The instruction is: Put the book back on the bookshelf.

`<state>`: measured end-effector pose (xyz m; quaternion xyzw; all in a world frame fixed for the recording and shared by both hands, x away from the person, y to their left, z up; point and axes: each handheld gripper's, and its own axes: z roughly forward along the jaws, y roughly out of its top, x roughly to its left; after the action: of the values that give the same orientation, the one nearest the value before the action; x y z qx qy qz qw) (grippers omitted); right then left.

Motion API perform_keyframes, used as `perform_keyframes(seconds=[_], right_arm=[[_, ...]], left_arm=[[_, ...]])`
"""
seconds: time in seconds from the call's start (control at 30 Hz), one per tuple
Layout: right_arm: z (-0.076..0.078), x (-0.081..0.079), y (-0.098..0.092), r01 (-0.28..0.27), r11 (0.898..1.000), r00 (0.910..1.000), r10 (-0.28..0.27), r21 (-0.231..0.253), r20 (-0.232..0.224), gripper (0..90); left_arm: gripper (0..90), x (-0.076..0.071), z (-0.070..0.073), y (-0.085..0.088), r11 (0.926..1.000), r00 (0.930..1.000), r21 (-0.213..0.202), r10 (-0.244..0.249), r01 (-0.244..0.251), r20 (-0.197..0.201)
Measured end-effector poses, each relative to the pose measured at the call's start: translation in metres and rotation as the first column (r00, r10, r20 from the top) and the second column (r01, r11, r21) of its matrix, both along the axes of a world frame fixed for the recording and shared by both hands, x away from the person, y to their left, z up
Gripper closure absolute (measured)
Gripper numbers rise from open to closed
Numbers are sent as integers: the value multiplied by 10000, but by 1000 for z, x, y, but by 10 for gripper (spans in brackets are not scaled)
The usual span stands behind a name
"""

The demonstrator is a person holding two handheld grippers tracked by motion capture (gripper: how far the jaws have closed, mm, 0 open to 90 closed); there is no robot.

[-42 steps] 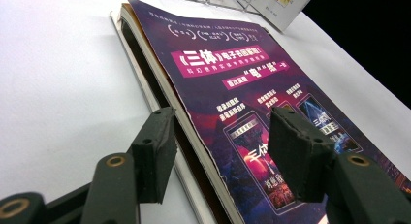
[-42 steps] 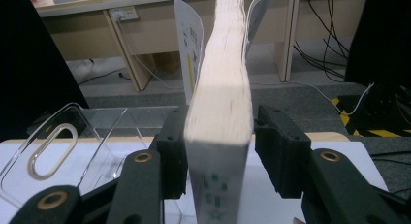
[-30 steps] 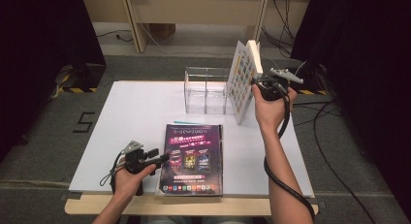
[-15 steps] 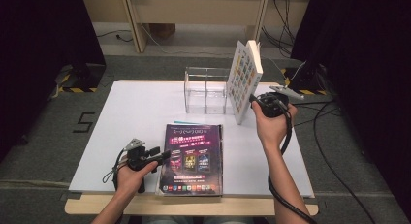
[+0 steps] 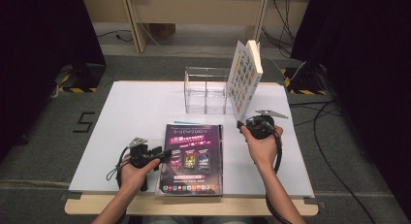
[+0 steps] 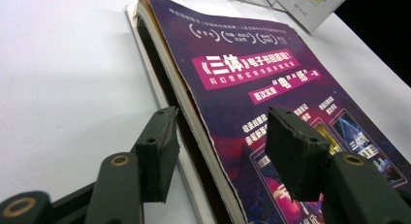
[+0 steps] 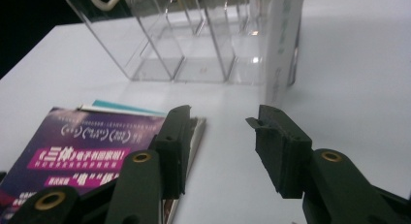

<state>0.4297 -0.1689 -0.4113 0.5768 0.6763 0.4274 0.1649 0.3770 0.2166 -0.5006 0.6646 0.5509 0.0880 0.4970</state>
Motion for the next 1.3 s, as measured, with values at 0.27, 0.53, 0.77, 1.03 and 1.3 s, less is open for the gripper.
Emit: perform_keyframes(seconds=[0.27,0.53,0.77,1.03,1.3], right_arm=[[-26,-7,7,-530,9985,9963,539,158,-664,570],[-42,-13,22,-1188,9922,9852,1225,381,-1196,570],[-53,-14,36,-1510,9872,9737,1575,516,-1647,569],[-58,-13,42,-1666,9844,9676,1741,559,-1830,567],[-64,-15,49,-1767,9826,9627,1846,574,-1980,564]], left_arm=[[463,1,-2,-1,10000,9999,71,-12,13,-114],[498,0,0,-1,9999,9997,-113,-74,71,-228],[504,-2,0,-4,9998,9994,-129,-119,115,-325],[531,0,1,-2,9993,9985,-362,-51,32,-537],[540,0,4,-1,9986,9981,-519,-72,40,-609]])
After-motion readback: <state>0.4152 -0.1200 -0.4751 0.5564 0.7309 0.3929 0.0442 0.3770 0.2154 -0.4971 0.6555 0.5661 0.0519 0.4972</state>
